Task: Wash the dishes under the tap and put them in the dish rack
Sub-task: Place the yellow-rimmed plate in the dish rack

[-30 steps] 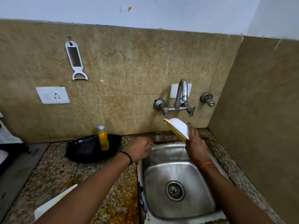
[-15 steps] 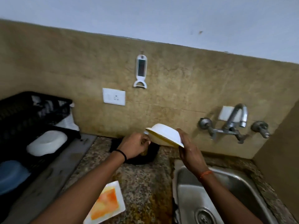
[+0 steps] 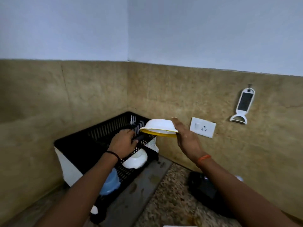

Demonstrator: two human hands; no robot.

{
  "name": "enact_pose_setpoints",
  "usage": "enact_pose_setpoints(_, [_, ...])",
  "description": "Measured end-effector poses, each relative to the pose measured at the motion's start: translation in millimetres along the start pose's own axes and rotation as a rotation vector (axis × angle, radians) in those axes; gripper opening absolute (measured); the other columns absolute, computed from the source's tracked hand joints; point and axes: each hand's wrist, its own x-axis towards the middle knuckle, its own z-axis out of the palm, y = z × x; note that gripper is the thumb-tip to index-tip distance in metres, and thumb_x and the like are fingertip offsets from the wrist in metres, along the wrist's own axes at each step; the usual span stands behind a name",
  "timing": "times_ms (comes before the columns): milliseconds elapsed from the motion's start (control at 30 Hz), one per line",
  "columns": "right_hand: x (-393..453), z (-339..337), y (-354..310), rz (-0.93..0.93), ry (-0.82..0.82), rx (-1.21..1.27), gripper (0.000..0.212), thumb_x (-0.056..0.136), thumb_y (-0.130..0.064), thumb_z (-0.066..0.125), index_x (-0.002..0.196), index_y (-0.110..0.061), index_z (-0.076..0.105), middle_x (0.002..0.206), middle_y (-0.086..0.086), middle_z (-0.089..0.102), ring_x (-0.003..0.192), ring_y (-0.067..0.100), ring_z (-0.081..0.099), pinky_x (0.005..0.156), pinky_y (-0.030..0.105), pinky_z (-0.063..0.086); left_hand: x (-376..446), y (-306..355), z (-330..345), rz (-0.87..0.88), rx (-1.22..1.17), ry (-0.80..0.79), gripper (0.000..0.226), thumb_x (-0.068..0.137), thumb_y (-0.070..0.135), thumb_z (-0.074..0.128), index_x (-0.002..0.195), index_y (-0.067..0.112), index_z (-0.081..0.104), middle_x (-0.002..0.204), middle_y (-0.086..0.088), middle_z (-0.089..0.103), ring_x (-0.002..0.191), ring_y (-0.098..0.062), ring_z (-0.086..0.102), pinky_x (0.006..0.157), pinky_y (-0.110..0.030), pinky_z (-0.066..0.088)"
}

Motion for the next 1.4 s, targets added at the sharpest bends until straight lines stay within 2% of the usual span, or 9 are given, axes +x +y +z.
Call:
enact_pose_setpoints(167, [54.0, 55.6, -7.7, -0.07, -0.141, -0.03, 0.077, 0.082, 0.016, 0.043, 0.151, -0.017, 0.03, 0.155, 0.01, 0.034, 0.133, 0.032, 0.048, 0.095, 0.036, 0.047, -12.0, -43.0, 33.3, -0.102, -0.11, -0.296, 0.031, 0.096, 0.038, 0.045, 0.121, 0.029, 0.062, 0.115, -0.001, 0.069, 0.104, -0.019, 0.063, 0.078, -0.024, 0.045])
enact_pose_setpoints(267, [75.3, 82.5, -8.1, -0.11, -0.23, -0.017, 0.082, 0.082, 0.016, 0.041, 0.153, -0.022, 0.025, 0.159, 0.006, 0.026, 0.14, 0.029, 0.039, 0.103, 0.036, 0.042, -11.0, -50.4, 41.3, -0.09, -0.141, -0.248, 0.03, 0.095, 0.041, 0.043, 0.119, 0.04, 0.062, 0.103, 0.003, 0.072, 0.095, -0.015, 0.065, 0.071, -0.022, 0.043])
enact_pose_setpoints(367, [97.5, 104.0, -8.3, -0.134, -0.277, -0.087, 0.087, 0.078, 0.015, 0.042, 0.153, -0.025, 0.024, 0.16, 0.004, 0.025, 0.138, 0.028, 0.041, 0.094, 0.035, 0.047, -7.1, -54.6, 44.8, -0.075, -0.167, -0.234, 0.028, 0.093, 0.045, 0.045, 0.113, 0.042, 0.064, 0.09, 0.008, 0.072, 0.087, -0.012, 0.065, 0.067, -0.022, 0.043])
enact_pose_setpoints(500, [131.6, 130.7, -9.3, -0.126, -0.301, -0.11, 0.083, 0.082, 0.016, 0.035, 0.153, -0.024, 0.023, 0.16, 0.006, 0.022, 0.143, 0.026, 0.033, 0.107, 0.035, 0.037, -1.5, -60.1, 45.6, -0.077, -0.19, -0.219, 0.023, 0.087, 0.052, 0.048, 0.098, 0.046, 0.068, 0.058, 0.017, 0.056, 0.07, -0.004, 0.061, 0.061, -0.021, 0.042])
enact_pose_setpoints(633, [164.3, 159.7, -7.7, -0.157, -0.303, -0.157, 0.076, 0.087, 0.015, 0.035, 0.153, -0.022, 0.025, 0.159, 0.007, 0.025, 0.144, 0.026, 0.03, 0.116, 0.036, 0.026, 5.8, -66.0, 51.1, -0.103, -0.216, -0.201, 0.035, 0.079, 0.059, 0.049, 0.076, 0.029, 0.068, 0.059, 0.009, 0.066, 0.061, -0.004, 0.063, 0.063, -0.024, 0.051])
enact_pose_setpoints(833, [191.6, 204.9, -12.6, -0.198, -0.341, -0.253, 0.078, 0.091, 0.015, 0.031, 0.155, -0.026, 0.015, 0.162, 0.002, 0.015, 0.15, 0.023, 0.011, 0.12, 0.049, 0.015, 10.5, -73.2, 59.6, -0.115, -0.2, -0.197, 0.039, 0.08, 0.06, 0.049, 0.075, 0.027, 0.07, 0.066, 0.006, 0.069, 0.062, -0.006, 0.065, 0.062, -0.024, 0.051])
enact_pose_setpoints(1033, [184.5, 249.3, -14.0, -0.019, -0.61, -0.228, 0.086, 0.089, 0.016, 0.031, 0.155, -0.032, 0.004, 0.164, 0.004, -0.006, 0.15, 0.031, -0.004, 0.113, 0.065, 0.017, 12.0, -71.2, 64.1, -0.12, -0.22, -0.185, 0.035, 0.079, 0.058, 0.052, 0.062, 0.029, 0.062, 0.045, 0.014, 0.05, 0.061, -0.006, 0.061, 0.049, -0.017, 0.033])
enact_pose_setpoints(1167, [183.9, 251.3, -10.9, 0.01, -0.699, -0.179, 0.088, 0.087, 0.017, 0.033, 0.155, -0.028, -0.002, 0.163, 0.008, -0.01, 0.15, 0.036, 0.001, 0.115, 0.057, 0.021, 11.8, -70.8, 64.1, -0.115, -0.22, -0.189, 0.032, 0.081, 0.058, 0.052, 0.078, 0.032, 0.07, 0.045, 0.016, 0.048, 0.062, -0.003, 0.06, 0.048, -0.01, 0.029])
enact_pose_setpoints(1400, [171.8, 232.7, 1.2, -0.053, -0.763, -0.09, 0.093, 0.083, 0.019, 0.041, 0.155, -0.017, -0.006, 0.163, 0.008, -0.01, 0.151, 0.027, 0.006, 0.12, 0.042, 0.02, 10.7, -66.6, 57.2, -0.108, -0.22, -0.176, 0.03, 0.079, 0.06, 0.051, 0.089, 0.04, 0.072, 0.064, 0.013, 0.066, 0.072, -0.007, 0.065, 0.062, -0.021, 0.041])
